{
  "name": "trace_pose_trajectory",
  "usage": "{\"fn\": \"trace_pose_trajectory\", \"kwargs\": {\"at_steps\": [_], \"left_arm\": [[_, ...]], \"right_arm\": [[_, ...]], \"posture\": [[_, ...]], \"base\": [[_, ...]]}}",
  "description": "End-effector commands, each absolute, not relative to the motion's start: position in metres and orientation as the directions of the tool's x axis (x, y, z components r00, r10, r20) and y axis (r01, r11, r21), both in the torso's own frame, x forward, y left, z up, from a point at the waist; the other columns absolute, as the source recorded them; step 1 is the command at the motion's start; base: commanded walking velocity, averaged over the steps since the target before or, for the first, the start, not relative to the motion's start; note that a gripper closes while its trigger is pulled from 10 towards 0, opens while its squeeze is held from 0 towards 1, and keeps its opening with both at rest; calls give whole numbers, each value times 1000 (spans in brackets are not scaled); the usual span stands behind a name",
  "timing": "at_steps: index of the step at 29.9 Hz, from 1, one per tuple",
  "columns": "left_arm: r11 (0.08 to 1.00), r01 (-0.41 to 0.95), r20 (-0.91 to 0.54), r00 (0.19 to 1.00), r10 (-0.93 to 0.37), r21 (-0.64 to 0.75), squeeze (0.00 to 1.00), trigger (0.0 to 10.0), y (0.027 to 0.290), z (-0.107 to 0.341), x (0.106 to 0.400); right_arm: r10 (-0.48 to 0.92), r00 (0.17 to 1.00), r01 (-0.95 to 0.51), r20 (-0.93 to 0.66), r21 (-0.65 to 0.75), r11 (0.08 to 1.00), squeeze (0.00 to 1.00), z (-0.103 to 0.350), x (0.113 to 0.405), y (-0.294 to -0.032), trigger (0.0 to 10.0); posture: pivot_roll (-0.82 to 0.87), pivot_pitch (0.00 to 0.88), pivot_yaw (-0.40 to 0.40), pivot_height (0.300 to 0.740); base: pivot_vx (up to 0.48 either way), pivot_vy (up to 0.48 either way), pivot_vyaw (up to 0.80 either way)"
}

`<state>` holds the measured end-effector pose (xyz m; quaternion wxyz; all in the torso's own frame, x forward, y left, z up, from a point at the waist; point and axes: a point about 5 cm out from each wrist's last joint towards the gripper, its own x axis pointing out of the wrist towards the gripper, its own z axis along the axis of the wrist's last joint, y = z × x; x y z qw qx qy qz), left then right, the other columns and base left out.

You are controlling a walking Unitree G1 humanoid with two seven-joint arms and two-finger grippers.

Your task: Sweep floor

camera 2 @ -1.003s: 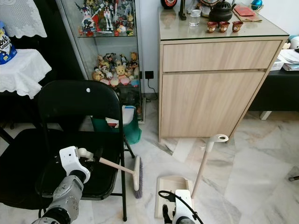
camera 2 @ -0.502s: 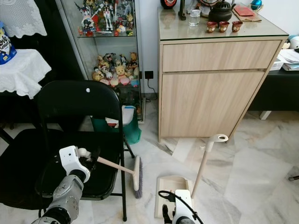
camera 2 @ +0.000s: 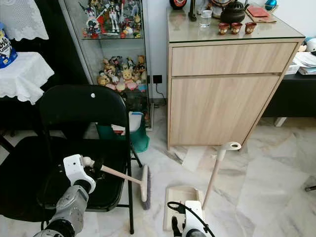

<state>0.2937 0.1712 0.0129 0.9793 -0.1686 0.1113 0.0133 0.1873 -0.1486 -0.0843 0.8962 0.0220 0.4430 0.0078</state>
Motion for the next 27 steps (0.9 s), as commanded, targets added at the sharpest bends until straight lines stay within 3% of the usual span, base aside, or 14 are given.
{"fn": "trace_pose_trajectory", "kwargs": {"at_steps": [1, 16, 25, 26, 27], "left_arm": [[948, -44, -239, 970, -34, -316, 0, 0, 169, 10, 292], [955, -44, -243, 970, -30, -294, 0, 0, 170, 10, 292], [958, -47, -241, 970, -23, -283, 0, 0, 171, 10, 292], [959, -48, -241, 970, -22, -281, 0, 10000, 172, 10, 292], [960, -55, -247, 969, -14, -273, 0, 10000, 174, 9, 291]], "right_arm": [[38, 603, 6, -797, 53, 999, 0, -84, 187, -147, 10000], [39, 609, 8, -792, 55, 998, 0, -84, 188, -146, 10000], [29, 657, -9, -753, 31, 999, 0, -80, 193, -147, 10000], [25, 669, -13, -743, 23, 1000, 0, -79, 194, -147, 10000], [19, 695, -21, -719, 6, 1000, 0, -77, 197, -148, 10000]], "posture": [[-129, 0, 40, 740], [-131, 0, 42, 740], [-143, 0, 46, 740], [-143, 0, 46, 740], [-158, 0, 49, 740]], "base": [[0, 0, 0], [0, 0, 0], [0, 0, 0], [0, 0, 0], [0, 0, 0]]}}
